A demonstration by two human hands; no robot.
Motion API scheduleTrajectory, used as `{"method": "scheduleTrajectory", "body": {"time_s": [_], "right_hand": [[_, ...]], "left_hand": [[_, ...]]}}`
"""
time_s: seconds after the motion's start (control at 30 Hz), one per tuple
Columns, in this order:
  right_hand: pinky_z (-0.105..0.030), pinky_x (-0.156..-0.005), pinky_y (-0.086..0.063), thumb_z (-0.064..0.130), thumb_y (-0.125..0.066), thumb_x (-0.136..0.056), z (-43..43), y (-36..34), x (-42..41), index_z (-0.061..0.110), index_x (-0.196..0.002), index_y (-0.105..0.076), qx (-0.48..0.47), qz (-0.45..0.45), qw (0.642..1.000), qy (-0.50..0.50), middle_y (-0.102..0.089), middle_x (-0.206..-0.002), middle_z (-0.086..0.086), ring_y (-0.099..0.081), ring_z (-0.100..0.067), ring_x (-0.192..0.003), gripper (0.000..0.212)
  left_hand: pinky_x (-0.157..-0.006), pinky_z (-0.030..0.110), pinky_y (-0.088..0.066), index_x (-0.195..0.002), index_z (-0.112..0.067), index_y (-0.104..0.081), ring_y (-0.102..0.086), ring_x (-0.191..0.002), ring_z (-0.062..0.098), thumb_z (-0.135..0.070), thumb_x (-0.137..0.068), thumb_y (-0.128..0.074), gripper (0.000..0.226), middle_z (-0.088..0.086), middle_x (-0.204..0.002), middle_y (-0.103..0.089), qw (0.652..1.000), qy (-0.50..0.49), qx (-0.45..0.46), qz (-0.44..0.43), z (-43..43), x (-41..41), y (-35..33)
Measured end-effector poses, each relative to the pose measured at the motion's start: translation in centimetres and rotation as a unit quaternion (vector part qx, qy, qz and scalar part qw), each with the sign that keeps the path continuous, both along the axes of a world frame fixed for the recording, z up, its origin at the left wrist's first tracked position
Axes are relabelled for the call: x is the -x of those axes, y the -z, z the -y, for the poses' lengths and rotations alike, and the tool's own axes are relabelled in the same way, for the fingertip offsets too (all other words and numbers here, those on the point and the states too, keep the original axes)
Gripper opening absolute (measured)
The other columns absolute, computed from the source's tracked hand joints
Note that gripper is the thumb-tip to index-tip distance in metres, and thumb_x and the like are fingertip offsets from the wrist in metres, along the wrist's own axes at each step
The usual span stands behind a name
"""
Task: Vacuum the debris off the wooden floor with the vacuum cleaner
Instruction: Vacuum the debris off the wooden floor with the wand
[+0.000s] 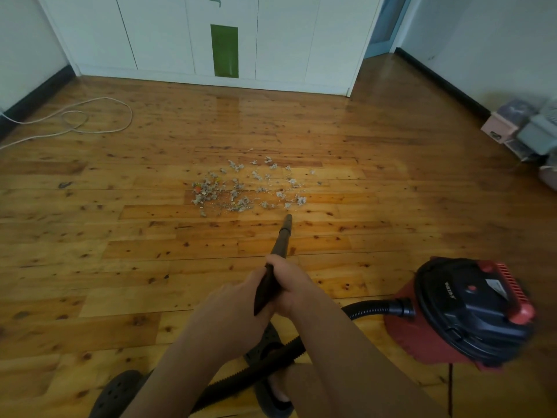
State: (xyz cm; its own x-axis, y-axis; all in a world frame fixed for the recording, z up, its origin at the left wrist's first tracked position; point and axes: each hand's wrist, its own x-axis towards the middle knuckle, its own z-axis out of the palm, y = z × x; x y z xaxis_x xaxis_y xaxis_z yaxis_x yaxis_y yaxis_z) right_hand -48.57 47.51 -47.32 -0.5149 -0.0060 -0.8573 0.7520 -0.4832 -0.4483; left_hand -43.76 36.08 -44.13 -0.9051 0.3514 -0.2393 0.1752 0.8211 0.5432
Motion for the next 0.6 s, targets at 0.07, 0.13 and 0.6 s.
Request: {"method": "scheduleTrajectory", "body": {"time_s": [0.07,0.13,0.6], "right_hand": [[-0.045,-0.068,-0.054,0.029,-0.056,-0.099,-0.6,-0.1,0.2,0.001,-0.129,-0.048,0.009,0.001,1.0,0.018,-0.061,-0.114,-0.019,-0.063,-0.033,-0.097,0.041],[-0.042,-0.064,-0.052,0.028,-0.056,-0.099,-1.2,-0.2,0.4,0.001,-0.127,-0.049,0.01,-0.002,0.999,0.037,-0.062,-0.106,-0.015,-0.063,-0.031,-0.095,0.039],[-0.025,-0.04,-0.052,0.021,-0.061,-0.096,-4.5,0.3,1.8,0.007,-0.131,-0.048,0.016,-0.019,0.989,0.149,-0.057,-0.094,-0.013,-0.053,-0.016,-0.059,0.04]], "left_hand": [[-0.049,0.013,-0.034,-0.15,-0.041,-0.016,-0.054,-0.061,0.0,-0.041,-0.098,-0.051,0.062,-0.017,-0.081,-0.058,1.0,0.006,0.001,0.022,0.0,-0.1,-0.2],[-0.049,0.013,-0.034,-0.15,-0.043,-0.012,-0.054,-0.06,0.001,-0.043,-0.097,-0.052,0.067,-0.016,-0.081,-0.058,0.999,0.009,0.008,0.034,0.0,-0.3,-0.4],[-0.056,0.015,-0.037,-0.095,-0.034,-0.05,-0.055,-0.072,0.004,-0.066,-0.087,-0.053,0.033,-0.009,-0.085,-0.058,0.99,0.025,0.04,0.131,2.2,0.2,-1.9]]}}
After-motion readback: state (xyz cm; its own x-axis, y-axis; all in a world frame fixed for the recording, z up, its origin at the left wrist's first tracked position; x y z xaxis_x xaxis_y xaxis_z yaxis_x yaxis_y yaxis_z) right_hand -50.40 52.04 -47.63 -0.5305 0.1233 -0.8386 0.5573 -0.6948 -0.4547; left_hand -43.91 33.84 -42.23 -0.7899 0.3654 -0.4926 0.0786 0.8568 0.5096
